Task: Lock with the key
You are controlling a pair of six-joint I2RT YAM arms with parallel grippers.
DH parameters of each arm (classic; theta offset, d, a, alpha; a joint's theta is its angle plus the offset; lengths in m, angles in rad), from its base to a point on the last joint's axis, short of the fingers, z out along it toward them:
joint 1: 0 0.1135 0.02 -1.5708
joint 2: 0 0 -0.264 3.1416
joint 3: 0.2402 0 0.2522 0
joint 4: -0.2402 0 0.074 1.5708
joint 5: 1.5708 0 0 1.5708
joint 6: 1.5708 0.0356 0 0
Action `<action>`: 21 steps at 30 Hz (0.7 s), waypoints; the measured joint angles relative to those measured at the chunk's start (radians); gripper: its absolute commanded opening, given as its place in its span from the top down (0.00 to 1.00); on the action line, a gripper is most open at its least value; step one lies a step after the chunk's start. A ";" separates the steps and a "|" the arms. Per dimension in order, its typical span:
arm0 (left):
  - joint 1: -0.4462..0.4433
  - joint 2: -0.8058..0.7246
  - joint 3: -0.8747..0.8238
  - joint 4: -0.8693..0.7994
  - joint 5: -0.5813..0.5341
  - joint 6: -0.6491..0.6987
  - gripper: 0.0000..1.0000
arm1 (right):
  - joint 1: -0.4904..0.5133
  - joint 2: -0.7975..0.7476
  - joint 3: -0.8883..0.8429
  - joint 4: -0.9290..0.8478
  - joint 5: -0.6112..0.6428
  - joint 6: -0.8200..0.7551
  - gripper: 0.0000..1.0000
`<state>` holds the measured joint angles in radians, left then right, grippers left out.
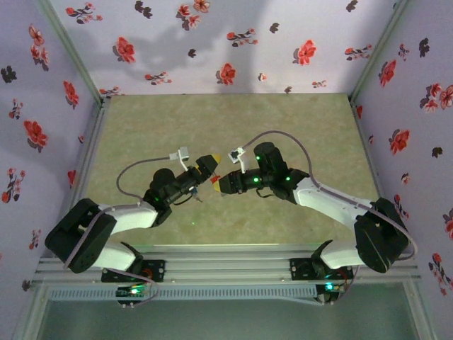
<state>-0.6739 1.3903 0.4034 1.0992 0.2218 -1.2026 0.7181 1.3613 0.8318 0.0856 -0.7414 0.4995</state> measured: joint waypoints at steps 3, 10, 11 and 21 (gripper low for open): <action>0.000 0.000 0.000 0.008 0.005 -0.004 0.00 | 0.000 0.013 0.000 0.000 0.000 0.000 1.00; -0.003 0.000 -0.021 0.040 0.008 -0.019 0.00 | 0.000 0.027 0.000 -0.001 0.001 0.000 1.00; -0.003 0.000 -0.024 0.042 0.008 -0.020 0.01 | 0.000 0.029 0.000 -0.001 0.001 -0.001 1.00; -0.004 -0.018 -0.041 0.050 0.019 -0.023 0.08 | 0.000 0.036 0.000 -0.020 0.012 -0.002 1.00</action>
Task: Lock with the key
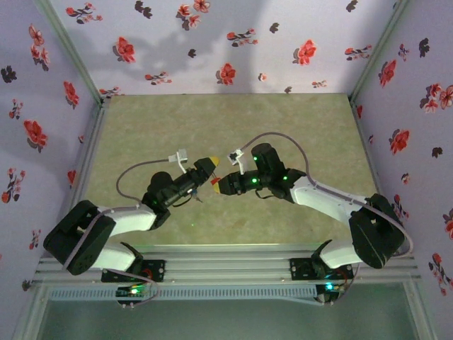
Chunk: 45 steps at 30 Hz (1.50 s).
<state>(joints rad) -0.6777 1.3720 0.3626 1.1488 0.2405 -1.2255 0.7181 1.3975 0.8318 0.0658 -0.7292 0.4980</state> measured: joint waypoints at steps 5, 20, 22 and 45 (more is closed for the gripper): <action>0.000 -0.004 -0.008 -0.002 0.000 0.000 0.12 | 0.000 0.000 0.000 -0.011 0.011 -0.011 1.00; 0.000 -0.011 -0.024 0.000 0.005 0.001 0.22 | 0.000 0.004 0.007 -0.063 0.054 -0.029 1.00; 0.000 -0.011 -0.024 -0.001 0.007 0.001 0.25 | 0.000 0.004 0.009 -0.066 0.056 -0.034 1.00; 0.009 -0.015 -0.023 -0.090 0.016 0.032 0.66 | 0.033 -0.004 0.032 -0.167 0.159 -0.110 1.00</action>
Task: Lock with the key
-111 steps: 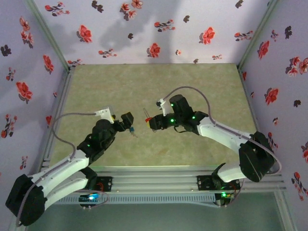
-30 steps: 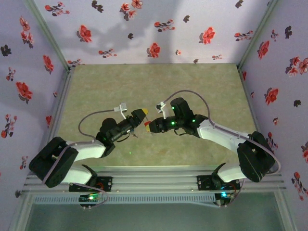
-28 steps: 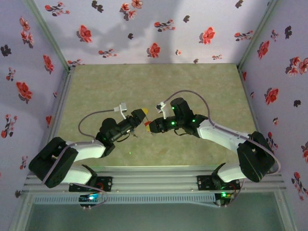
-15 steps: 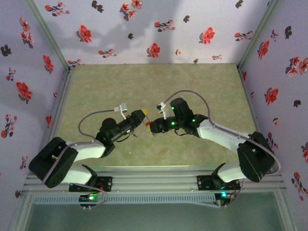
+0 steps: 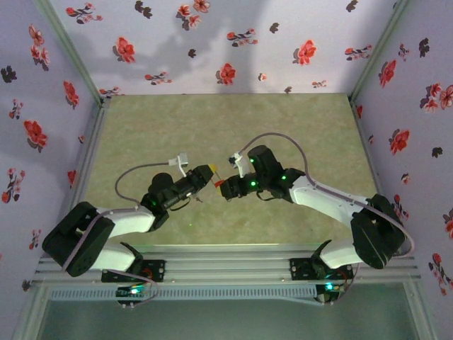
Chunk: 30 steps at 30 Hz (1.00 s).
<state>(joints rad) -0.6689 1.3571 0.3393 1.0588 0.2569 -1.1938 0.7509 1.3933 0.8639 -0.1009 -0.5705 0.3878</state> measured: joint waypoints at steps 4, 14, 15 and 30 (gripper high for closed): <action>0.003 -0.023 0.000 -0.038 0.005 0.012 0.74 | 0.007 0.000 0.005 -0.015 0.024 -0.014 1.00; 0.003 -0.070 0.027 -0.126 0.009 0.042 0.82 | 0.020 0.000 0.013 -0.033 0.076 -0.031 1.00; 0.003 -0.071 0.028 -0.134 0.009 0.045 0.81 | 0.021 0.000 0.013 -0.034 0.080 -0.033 1.00; 0.005 -0.100 0.079 -0.271 0.009 0.105 0.72 | 0.041 -0.018 0.013 -0.059 0.130 -0.063 1.00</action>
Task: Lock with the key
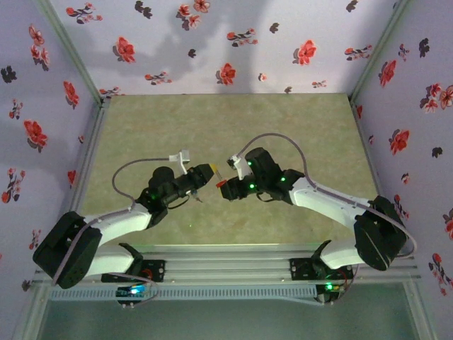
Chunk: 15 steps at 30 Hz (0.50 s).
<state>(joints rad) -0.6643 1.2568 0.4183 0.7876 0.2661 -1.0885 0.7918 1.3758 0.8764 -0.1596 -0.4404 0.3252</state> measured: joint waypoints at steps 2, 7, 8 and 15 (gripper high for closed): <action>0.000 -0.003 0.004 -0.018 0.000 0.008 0.73 | 0.003 0.000 0.000 -0.003 0.005 -0.004 1.00; 0.000 -0.007 0.014 -0.056 0.000 0.027 0.72 | 0.003 -0.003 0.000 -0.005 0.024 -0.008 1.00; 0.000 -0.007 0.015 -0.062 0.000 0.030 0.71 | 0.003 -0.005 0.000 -0.005 0.027 -0.009 1.00; 0.000 -0.007 0.018 -0.097 0.000 0.046 0.69 | 0.007 -0.016 0.000 -0.005 0.046 -0.012 1.00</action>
<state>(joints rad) -0.6643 1.2495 0.4362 0.6907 0.2661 -1.0428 0.7986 1.3594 0.8764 -0.1646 -0.3943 0.3134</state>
